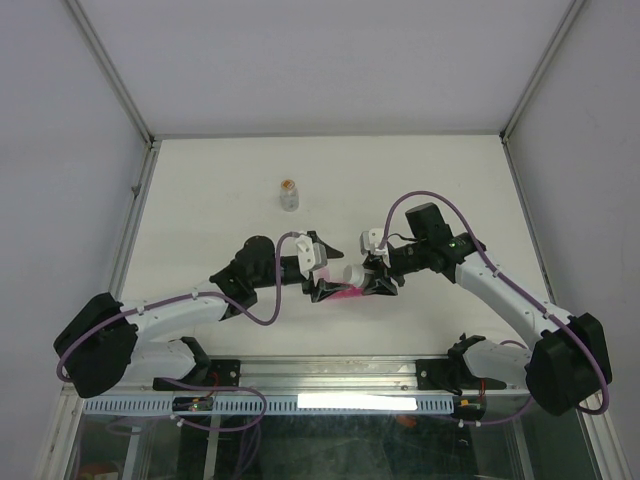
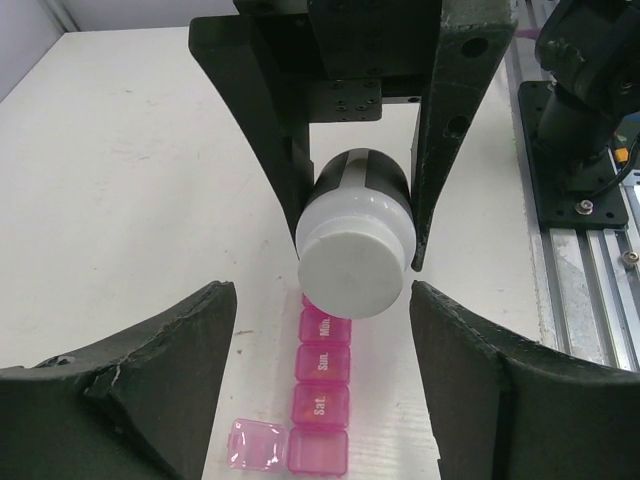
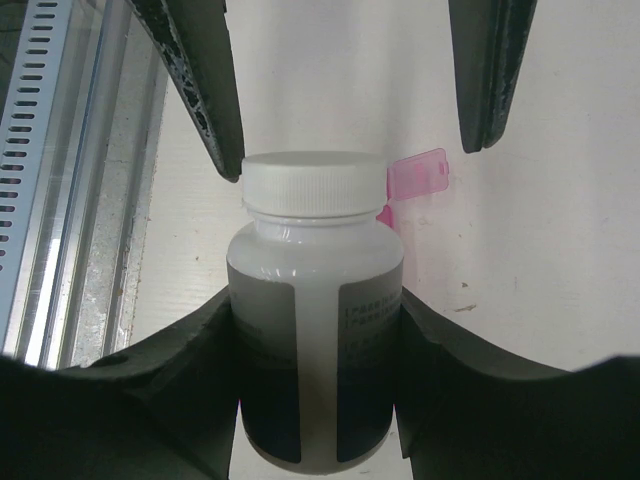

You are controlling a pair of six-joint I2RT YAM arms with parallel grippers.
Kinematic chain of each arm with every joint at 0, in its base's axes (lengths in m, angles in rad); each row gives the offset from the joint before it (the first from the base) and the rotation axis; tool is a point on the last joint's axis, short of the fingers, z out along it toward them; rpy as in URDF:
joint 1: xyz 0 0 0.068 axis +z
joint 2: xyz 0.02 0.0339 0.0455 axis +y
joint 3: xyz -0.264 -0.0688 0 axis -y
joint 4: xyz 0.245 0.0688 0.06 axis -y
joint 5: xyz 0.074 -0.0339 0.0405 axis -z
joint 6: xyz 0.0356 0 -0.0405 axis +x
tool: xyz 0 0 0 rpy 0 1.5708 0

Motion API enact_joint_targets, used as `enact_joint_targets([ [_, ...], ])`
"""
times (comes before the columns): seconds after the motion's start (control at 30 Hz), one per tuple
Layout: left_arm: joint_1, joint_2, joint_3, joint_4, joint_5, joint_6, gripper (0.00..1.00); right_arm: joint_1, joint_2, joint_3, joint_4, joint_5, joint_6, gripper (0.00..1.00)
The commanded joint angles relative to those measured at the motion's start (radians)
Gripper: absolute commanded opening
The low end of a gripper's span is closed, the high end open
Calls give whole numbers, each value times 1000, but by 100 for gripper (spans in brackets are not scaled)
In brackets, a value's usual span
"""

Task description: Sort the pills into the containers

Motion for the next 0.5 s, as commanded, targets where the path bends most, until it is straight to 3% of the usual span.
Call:
enact_joint_targets([
  [0.0,10,5,32,108,65,-39,69,-2,2,33,10,-40,-17,0],
  [0.27,11,48,31,169,110,-96,67,-1,2,34,9,-40,-18,0],
  [0.47,12,77,54,156,115,-114,52,-1,4,34,8,-42,-18,0],
])
